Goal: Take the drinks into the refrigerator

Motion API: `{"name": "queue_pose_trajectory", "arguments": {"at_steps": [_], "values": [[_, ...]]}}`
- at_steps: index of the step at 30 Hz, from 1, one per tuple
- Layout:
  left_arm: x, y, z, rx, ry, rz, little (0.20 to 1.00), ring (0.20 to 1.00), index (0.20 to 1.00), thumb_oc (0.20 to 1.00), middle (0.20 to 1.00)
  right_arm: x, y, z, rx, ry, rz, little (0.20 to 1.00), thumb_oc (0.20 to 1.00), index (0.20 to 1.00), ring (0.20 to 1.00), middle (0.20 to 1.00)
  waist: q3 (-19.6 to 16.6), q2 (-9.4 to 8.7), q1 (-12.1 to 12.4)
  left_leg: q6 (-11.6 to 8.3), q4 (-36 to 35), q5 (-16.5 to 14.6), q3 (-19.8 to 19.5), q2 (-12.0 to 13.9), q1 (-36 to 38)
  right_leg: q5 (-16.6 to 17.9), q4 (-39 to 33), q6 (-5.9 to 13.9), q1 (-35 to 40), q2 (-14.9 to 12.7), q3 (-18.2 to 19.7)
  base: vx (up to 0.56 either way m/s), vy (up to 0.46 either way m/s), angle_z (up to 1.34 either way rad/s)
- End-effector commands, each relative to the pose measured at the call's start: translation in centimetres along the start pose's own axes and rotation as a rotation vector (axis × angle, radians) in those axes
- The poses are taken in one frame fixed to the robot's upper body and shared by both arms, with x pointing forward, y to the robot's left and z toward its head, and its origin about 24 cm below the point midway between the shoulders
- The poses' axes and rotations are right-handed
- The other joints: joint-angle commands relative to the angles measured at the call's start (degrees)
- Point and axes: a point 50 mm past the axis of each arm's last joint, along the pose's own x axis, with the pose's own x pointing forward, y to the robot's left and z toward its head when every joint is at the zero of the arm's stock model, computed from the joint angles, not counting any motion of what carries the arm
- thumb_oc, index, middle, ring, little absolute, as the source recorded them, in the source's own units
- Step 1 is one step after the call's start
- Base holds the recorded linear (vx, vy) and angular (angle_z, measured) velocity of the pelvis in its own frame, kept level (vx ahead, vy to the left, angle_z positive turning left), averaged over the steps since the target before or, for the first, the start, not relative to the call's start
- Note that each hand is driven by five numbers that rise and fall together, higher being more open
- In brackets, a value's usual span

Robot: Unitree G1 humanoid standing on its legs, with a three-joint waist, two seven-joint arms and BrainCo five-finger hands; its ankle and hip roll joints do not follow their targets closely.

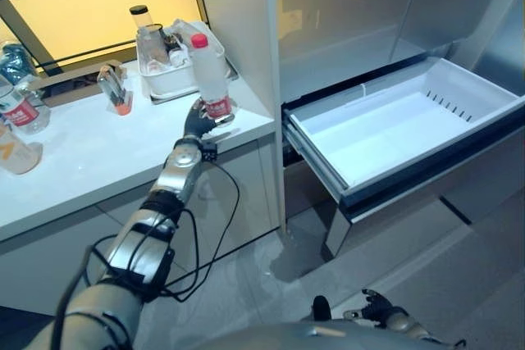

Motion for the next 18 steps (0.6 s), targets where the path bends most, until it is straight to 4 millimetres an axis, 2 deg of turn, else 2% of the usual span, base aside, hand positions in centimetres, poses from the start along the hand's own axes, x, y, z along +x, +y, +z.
{"name": "queue_pose_trajectory", "arguments": {"at_steps": [1,8,10,16,17,18], "values": [[1.0,0.1,3.2,-0.005,-0.112,0.008,1.000,1.000,1.000,1.000,1.000,0.2,1.1,1.5,0.000,-0.051,0.025,1.000,1.000,1.000,1.000,1.000,0.7,-1.57,-1.9,3.39,1.2,-0.4,-0.5,-3.2,-2.4,-7.2,2.6,2.93,7.0,-0.2,0.2,0.03,-0.001,-0.04],[1.5,-1.9,5.5,-0.023,-0.176,-0.040,1.000,1.000,1.000,1.000,1.000,0.1,1.1,1.6,0.001,-0.061,0.026,1.000,1.000,1.000,1.000,1.000,0.7,-1.44,-2.4,3.30,1.0,-0.4,-0.2,-3.3,-2.1,-7.2,2.5,2.89,7.3,-0.1,0.3,0.00,0.000,0.00],[1.6,-2.9,6.9,-0.039,-0.218,-0.062,1.000,1.000,1.000,1.000,1.000,0.1,1.2,1.6,0.005,-0.062,0.026,1.000,1.000,1.000,1.000,1.000,0.8,-1.36,-2.7,3.29,0.9,-0.4,-0.2,-3.2,-2.1,-7.1,2.4,2.85,7.2,0.0,0.4,0.00,0.000,0.00],[1.7,-4.2,8.0,-0.077,-0.243,-0.070,1.000,1.000,1.000,1.000,1.000,0.1,1.2,1.4,0.014,-0.060,0.024,1.000,1.000,1.000,1.000,1.000,0.9,-1.15,-3.2,3.25,0.9,-0.3,0.1,-3.2,-2.1,-7.0,2.3,2.85,7.0,0.1,0.6,0.00,0.000,0.00],[1.8,-4.7,8.3,-0.093,-0.242,-0.077,0.887,0.887,0.887,0.887,0.887,0.1,1.2,1.5,0.018,-0.062,0.020,1.000,1.000,1.000,1.000,1.000,0.9,-1.04,-3.6,3.23,0.8,-0.3,0.2,-3.2,-2.1,-6.9,2.2,2.86,7.0,0.1,0.7,0.00,0.000,0.00],[1.8,-4.7,8.3,-0.093,-0.242,-0.077,0.887,0.887,0.887,0.887,0.887,0.1,1.2,1.5,0.018,-0.062,0.020,1.000,1.000,1.000,1.000,1.000,0.9,-1.03,-3.6,3.23,0.8,-0.3,0.2,-3.2,-2.1,-6.9,2.2,2.86,7.0,0.1,0.7,0.00,0.000,0.00]]}}
